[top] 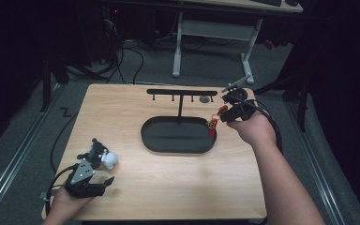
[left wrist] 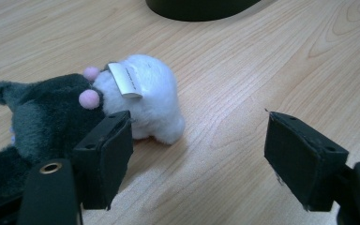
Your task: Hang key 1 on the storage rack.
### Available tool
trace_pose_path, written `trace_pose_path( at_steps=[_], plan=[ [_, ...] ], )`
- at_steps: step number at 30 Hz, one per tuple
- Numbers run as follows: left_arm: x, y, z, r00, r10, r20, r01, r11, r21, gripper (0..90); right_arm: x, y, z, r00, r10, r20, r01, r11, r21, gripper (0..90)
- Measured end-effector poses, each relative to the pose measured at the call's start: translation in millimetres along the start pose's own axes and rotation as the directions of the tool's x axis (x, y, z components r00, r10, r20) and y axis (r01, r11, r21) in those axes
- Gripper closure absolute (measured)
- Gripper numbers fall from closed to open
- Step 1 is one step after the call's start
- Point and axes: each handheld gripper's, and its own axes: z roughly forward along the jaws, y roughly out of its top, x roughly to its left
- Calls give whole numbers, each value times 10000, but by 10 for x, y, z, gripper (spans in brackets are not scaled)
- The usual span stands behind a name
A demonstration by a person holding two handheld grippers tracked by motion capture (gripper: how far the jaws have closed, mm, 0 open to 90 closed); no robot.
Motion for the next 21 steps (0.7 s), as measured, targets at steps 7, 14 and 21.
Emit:
trace_pose_path(
  at_steps=[7, 14, 21],
  plan=[
    [4, -4, -7, 10000, 8, -23, -8, 10000, 25, 241, -37, 206, 42, 9999, 81, 71, -79, 9998, -183, 671],
    [14, -12, -9, 10000, -43, -57, 43, 10000, -21, 242, -77, 398, 77, 9996, 254, 76, -252, 9990, -358, 671],
    [20, -12, -13, 10000, -39, -70, 39, 10000, -25, 242, -125, 524, 168, 9982, 567, 180, -559, 9975, -438, 671]
  ],
)
